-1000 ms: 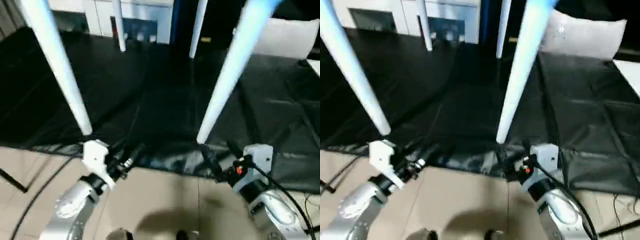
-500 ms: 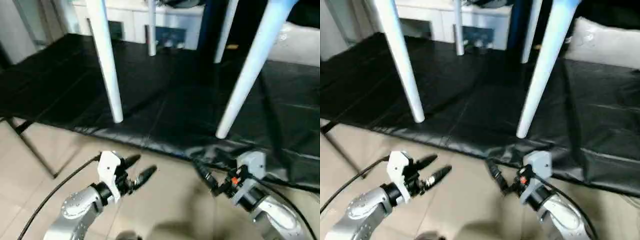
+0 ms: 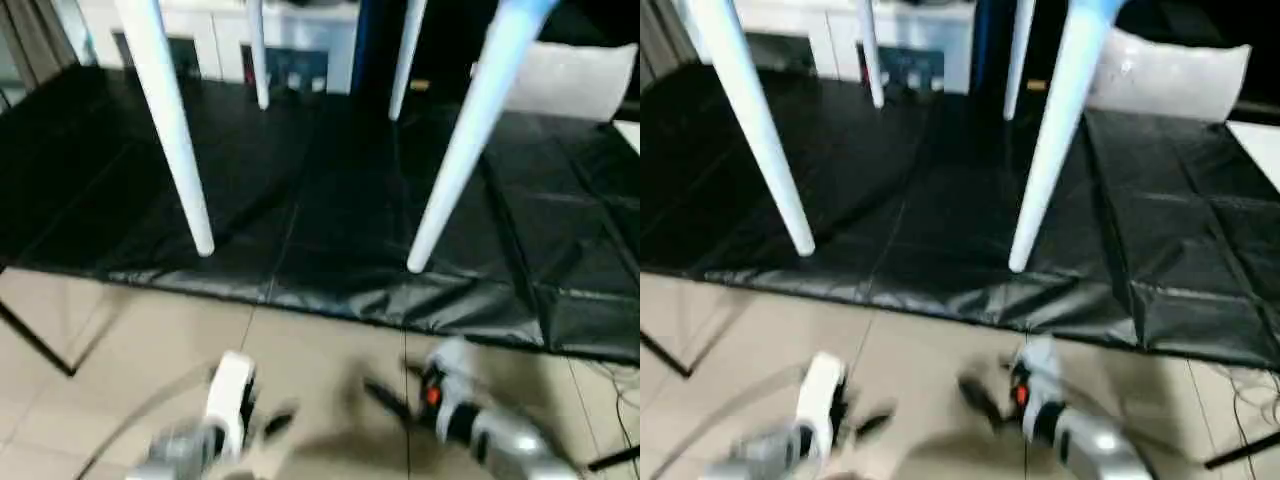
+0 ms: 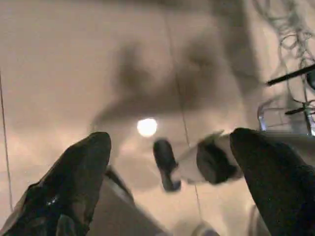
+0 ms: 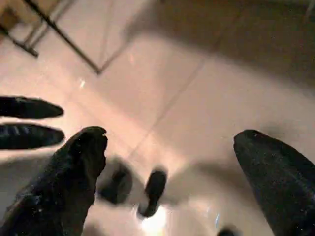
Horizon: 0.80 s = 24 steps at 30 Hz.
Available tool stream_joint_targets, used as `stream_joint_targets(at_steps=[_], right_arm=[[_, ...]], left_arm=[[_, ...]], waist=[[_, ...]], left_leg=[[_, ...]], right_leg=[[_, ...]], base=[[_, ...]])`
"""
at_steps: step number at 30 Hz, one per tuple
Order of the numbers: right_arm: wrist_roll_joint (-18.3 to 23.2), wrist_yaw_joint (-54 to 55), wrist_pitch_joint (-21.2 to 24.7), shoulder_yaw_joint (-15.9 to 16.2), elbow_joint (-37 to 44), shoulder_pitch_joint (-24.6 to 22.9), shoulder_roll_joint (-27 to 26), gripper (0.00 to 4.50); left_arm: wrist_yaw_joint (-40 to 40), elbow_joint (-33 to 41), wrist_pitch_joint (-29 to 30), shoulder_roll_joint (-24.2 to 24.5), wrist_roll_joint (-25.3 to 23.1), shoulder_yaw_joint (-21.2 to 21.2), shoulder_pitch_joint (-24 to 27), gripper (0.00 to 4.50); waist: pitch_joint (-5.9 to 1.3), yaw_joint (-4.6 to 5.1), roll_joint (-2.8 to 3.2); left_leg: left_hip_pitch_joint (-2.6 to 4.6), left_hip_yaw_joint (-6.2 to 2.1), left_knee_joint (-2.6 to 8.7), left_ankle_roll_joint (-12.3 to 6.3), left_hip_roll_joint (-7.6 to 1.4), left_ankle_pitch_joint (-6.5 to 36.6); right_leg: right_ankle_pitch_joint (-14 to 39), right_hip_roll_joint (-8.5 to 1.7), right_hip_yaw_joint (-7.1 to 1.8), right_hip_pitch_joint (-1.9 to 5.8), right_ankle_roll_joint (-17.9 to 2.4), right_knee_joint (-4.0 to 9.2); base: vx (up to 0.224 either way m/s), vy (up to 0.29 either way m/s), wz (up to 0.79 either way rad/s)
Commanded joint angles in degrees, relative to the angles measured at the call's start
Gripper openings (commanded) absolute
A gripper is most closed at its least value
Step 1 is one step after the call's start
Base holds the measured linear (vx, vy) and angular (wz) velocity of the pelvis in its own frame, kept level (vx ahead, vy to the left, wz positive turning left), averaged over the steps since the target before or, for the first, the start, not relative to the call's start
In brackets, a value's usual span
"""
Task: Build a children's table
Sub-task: Flip table
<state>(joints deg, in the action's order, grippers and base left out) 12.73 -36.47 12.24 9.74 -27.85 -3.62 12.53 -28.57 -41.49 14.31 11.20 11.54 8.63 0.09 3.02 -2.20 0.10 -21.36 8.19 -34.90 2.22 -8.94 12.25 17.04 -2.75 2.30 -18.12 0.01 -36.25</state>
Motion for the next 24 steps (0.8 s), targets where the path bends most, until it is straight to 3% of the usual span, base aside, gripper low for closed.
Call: stream_joint_targets(at_steps=[1, 2, 3, 4, 5, 6, 10, 12, 13, 14, 15, 16, 17, 19, 21, 24], right_arm=[[-1.10, 2.23, -1.34, -0.38, -5.51, 1.93, -1.26, 4.50], [-1.13, 3.25, -1.67, -1.05, -7.82, 2.66, -1.98, 4.50], [-1.29, 9.23, -2.29, -3.72, -16.29, 5.43, -4.25, 4.50], [-1.63, 13.81, -3.29, -5.15, -22.52, 7.39, -5.25, 4.50], [-1.63, 13.81, -3.29, -5.15, -22.52, 7.39, -5.25, 4.50], [-1.77, 15.79, -3.56, -5.60, -24.39, 7.90, -5.44, 4.50], [-0.54, 25.76, -4.19, -9.75, -34.18, 10.48, -7.05, 4.50], [0.84, 30.36, -5.26, -12.11, -36.60, 11.41, -7.68, 4.50], [1.00, 30.72, -4.80, -12.31, -37.52, 11.95, -7.80, 4.50], [0.03, 32.05, -3.40, -12.06, -39.87, 13.01, -7.89, 4.50], [-0.84, 32.78, -2.47, -11.74, -41.73, 13.85, -7.92, 4.50], [-1.93, 32.39, -2.05, -11.45, -43.86, 14.48, -7.92, 4.50], [-2.03, 31.90, -2.19, -11.53, -44.15, 14.52, -7.93, 4.50], [-2.35, 30.95, -1.73, -11.86, -45.12, 14.61, -7.98, 4.50], [-2.41, 32.21, 0.21, -12.81, -46.49, 14.66, -8.18, 4.50], [-1.68, 32.52, 0.64, -13.74, -46.96, 14.92, -8.19, 4.50]], left_arm=[[2.51, -3.55, -2.12, -1.42, 0.60, -2.36, -1.74, 4.43], [3.43, -5.13, -3.00, -1.87, 0.75, -3.23, -2.37, 4.43], [8.05, -9.82, -4.75, -3.16, 1.56, -6.27, -4.27, 4.43], [11.01, -13.23, -4.60, -3.85, 2.02, -7.61, -5.65, 4.43], [11.01, -13.23, -4.60, -3.85, 2.02, -7.61, -5.65, 4.43], [11.81, -14.50, -4.46, -3.89, 1.52, -7.25, -6.28, 4.43], [18.20, -22.37, -7.06, -4.50, -0.65, -8.08, -10.05, 4.43], [18.20, -23.25, -7.56, -4.80, -1.30, -8.25, -10.55, 4.43], [17.76, -23.47, -7.55, -4.75, -1.80, -7.85, -10.68, 4.43], [17.73, -24.46, -7.84, -4.75, -2.25, -7.86, -11.14, 4.43], [17.86, -25.39, -8.14, -4.77, -2.51, -7.97, -11.56, 4.43], [17.79, -26.80, -8.39, -4.88, -2.40, -8.33, -12.17, 4.43], [17.78, -27.14, -8.38, -4.93, -2.33, -8.37, -12.34, 4.43], [18.09, -28.29, -8.32, -4.86, -3.04, -7.95, -12.94, 4.43], [18.81, -29.64, -8.74, -4.81, -3.49, -8.36, -13.49, 4.43], [18.90, -30.25, -9.14, -4.94, -3.60, -8.73, -13.72, 4.43]], waist=[[-1.71, -0.07, -0.22], [-1.61, 0.05, -0.12], [-1.49, -0.02, 0.67], [-1.30, 0.21, 0.19], [-1.24, 0.23, 0.16], [-0.91, 0.03, -0.47], [-1.64, -0.08, 0.12], [-1.97, -0.26, 0.01], [-1.94, -0.29, 0.21], [-1.72, -0.35, 0.86], [-1.64, -0.04, 0.35], [-1.83, -0.18, 1.38], [-1.57, -0.07, 0.80], [-1.89, -0.23, 0.49], [-2.09, -0.35, 0.95], [-2.20, -0.37, 1.03]], left_leg=[[0.48, -1.62, 4.86, -6.19, -5.00, 6.34], [0.54, -1.50, 4.98, -6.28, -4.92, 7.37], [0.65, -1.66, 5.10, -5.75, -4.99, 8.43], [0.87, -1.60, 5.48, -3.44, -5.14, 12.10], [0.87, -1.51, 5.57, -2.93, -5.08, 12.41], [0.80, -1.31, 5.72, -2.95, -5.15, 12.23], [0.96, -1.12, 5.48, -3.68, -5.26, 8.08], [0.79, -1.10, 5.27, -4.79, -5.40, 6.03], [0.76, -1.13, 5.28, -5.04, -5.45, 6.16], [0.60, -1.13, 5.38, -5.22, -5.39, 7.23], [0.65, -1.04, 5.49, -4.88, -5.31, 8.59], [0.78, -1.10, 5.40, -4.38, -5.27, 9.15], [0.74, -0.98, 5.56, -3.79, -5.45, 10.43], [0.66, -0.89, 5.48, -3.81, -5.45, 10.35], [0.69, -0.90, 5.43, -4.04, -5.51, 8.88], [0.73, -0.91, 5.56, -4.16, -5.72, 8.90]], right_leg=[[-11.22, -6.74, -2.85, 0.59, -16.48, 4.25], [-9.52, -6.90, -2.85, 0.42, -17.05, 4.37], [-8.01, -6.98, -2.84, 0.30, -17.30, 4.41], [-2.66, -7.10, -2.96, 0.26, -18.07, 4.79], [-1.66, -7.00, -2.98, 0.20, -17.92, 4.89], [-0.52, -7.13, -3.15, 0.17, -17.11, 5.05], [-6.67, -7.05, -3.06, 0.27, -15.87, 4.50], [-11.15, -7.46, -2.98, 0.48, -16.04, 4.13], [-11.47, -7.48, -2.95, 0.43, -16.13, 4.07], [-10.87, -7.51, -2.93, 0.37, -16.10, 4.15], [-8.90, -7.37, -2.92, 0.30, -16.46, 4.39], [-8.04, -7.45, -2.96, 0.32, -16.67, 4.37], [-6.75, -7.42, -3.06, 0.20, -16.93, 4.66], [-5.82, -7.57, -3.10, 0.49, -16.77, 4.64], [-6.39, -7.59, -3.08, 0.48, -16.51, 4.56], [-8.06, -7.51, -2.99, 0.40, -16.66, 4.33]], base=[[0.000, 0.000, 0.00], [0.000, 0.000, 0.00], [0.000, 0.000, 0.00], [0.000, 0.000, 0.00], [0.000, 0.000, 0.00], [0.000, 0.000, 0.00], [0.000, 0.000, 0.00], [0.000, 0.000, 0.00], [0.000, 0.000, 0.00], [0.000, 0.000, 0.00], [0.000, 0.000, 0.00], [0.000, 0.000, 0.00], [0.000, 0.000, 0.00], [0.000, 0.000, 0.00], [0.000, 0.000, 0.00], [0.000, 0.000, 0.00]])
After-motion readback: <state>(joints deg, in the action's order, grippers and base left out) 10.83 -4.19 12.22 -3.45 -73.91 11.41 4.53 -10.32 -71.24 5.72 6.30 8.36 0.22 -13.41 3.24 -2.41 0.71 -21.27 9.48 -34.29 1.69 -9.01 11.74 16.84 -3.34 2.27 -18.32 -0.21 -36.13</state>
